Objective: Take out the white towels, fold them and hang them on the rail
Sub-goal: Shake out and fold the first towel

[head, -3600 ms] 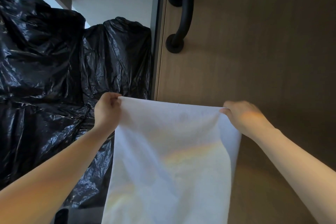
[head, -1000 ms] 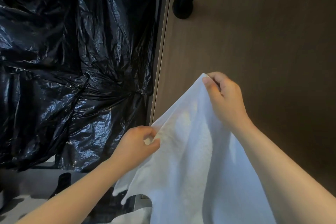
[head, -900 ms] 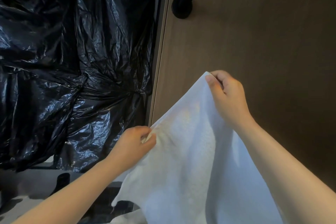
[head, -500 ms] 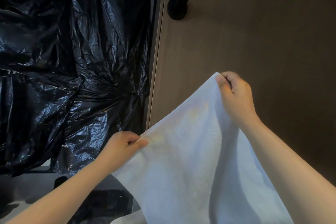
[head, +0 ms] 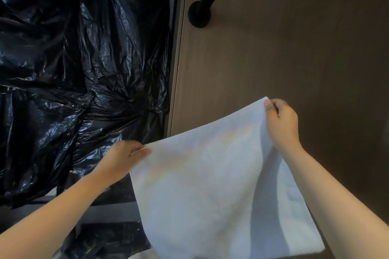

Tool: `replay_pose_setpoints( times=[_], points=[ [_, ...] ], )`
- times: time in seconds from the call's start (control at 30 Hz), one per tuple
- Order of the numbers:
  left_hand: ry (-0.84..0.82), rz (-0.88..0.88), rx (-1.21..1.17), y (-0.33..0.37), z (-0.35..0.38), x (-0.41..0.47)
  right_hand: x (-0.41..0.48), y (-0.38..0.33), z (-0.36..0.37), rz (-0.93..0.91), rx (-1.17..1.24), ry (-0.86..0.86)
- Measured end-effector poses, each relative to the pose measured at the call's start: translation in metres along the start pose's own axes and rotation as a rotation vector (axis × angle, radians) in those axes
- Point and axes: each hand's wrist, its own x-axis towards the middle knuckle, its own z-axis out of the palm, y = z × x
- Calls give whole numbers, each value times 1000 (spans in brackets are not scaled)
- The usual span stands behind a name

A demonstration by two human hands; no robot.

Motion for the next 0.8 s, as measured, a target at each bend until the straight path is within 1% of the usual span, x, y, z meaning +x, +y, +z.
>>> replay_pose_setpoints(
  times=[0.17,0.23,0.3,0.47,0.63,0.73,0.8],
  points=[
    [136,3,-50,5,-11,12,-4,20,-7,60,-22,36],
    [190,-11,-92,8,-13,16,-6,27,-7,99,-31,59],
    [228,-1,-83,11,-14,19,-7,33,-7,150,-35,66],
    [237,37,-114,17,-18,24,-10,52,-8,232,-31,74],
    [251,-8,-229,23,-19,30,-13,65,-7,298,-41,84],
    [226,-51,-275,23,-18,31,-13,69,-4,369,-1,103],
    [177,-67,-219,21,-18,31,-14,70,-2,427,43,121]
  ],
)
